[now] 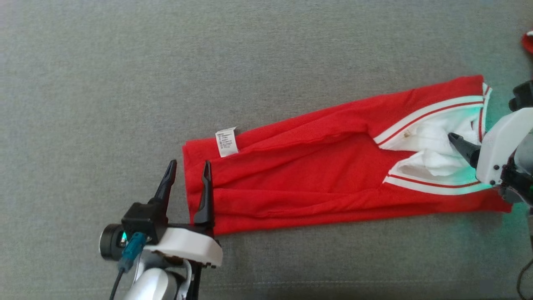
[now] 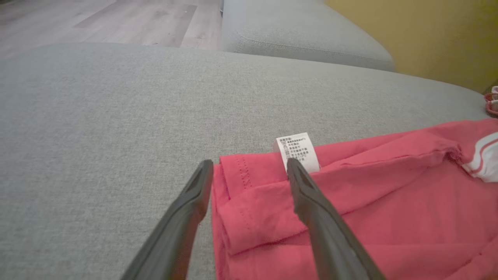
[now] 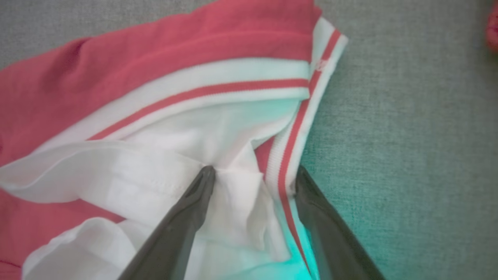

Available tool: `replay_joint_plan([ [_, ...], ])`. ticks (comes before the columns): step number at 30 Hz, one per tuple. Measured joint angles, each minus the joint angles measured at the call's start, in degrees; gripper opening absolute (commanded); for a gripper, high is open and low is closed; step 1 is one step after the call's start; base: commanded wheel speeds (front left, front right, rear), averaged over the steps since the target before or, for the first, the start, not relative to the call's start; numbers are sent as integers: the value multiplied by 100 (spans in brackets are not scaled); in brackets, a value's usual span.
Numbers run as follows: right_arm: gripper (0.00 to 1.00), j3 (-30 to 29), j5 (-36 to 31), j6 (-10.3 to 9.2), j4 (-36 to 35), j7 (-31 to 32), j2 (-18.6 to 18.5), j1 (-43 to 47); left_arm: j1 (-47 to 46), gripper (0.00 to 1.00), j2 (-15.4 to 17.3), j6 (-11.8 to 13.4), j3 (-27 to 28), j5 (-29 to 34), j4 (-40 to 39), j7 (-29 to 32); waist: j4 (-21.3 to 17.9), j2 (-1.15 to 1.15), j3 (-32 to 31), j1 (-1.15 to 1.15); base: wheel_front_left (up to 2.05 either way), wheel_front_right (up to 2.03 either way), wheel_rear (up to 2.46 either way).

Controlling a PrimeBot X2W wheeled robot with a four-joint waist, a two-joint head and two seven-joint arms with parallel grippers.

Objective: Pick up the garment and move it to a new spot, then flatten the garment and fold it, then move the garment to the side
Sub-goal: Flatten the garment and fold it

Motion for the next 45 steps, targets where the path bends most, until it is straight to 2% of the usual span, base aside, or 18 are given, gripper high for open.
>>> replay_joint_plan([
  [1,100,7,0,0,1,31,-9,0,-27,100,-30,-19,-4,0,36,-56,31,0,-1,0,0,0,0],
  [2,67,30,0,0,-1,45,-24,-1,-43,100,-47,-43,-7,-1,77,-100,59,0,-7,0,0,0,0],
  [3,0,38,0,0,4,43,-34,0,-53,100,-67,-48,-2,0,133,-130,79,0,-18,0,0,0,0],
  [7,0,69,40,0,63,-96,-1,2,-51,100,-168,-98,33,-11,275,-196,104,0,-86,0,0,0,0],
  [12,0,-314,110,0,201,-319,-9,12,-7,100,-278,-152,151,-53,378,-244,54,0,-228,0,0,0,0],
  [17,0,-803,168,0,77,-369,-364,9,79,100,-376,-250,240,-59,368,-245,-20,0,-371,0,0,0,0],
  [22,0,-1004,343,0,-653,-260,-721,-4,179,100,-463,-352,367,-52,323,-245,-58,0,-450,0,0,0,0],
  [26,0,-558,608,0,-1591,74,-686,43,274,100,-550,-427,474,-51,294,-245,-99,0,-480,0,0,0,0],
  [29,0,-73,672,0,-2274,323,-387,234,289,100,-582,-472,524,-21,291,-245,-137,0,-462,0,0,0,0],
  [32,0,510,672,0,-2543,393,189,502,283,100,-639,-554,524,7,292,-245,-149,0,-397,0,0,0,0],
  [38,0,1558,403,0,-2113,47,1269,628,160,100,-697,-669,497,60,416,-245,-7,0,-297,0,0,0,0],
  [45,0,1935,149,0,-1503,-525,1622,628,93,100,-709,-697,503,94,542,-246,246,0,-293,0,0,0,0],
])
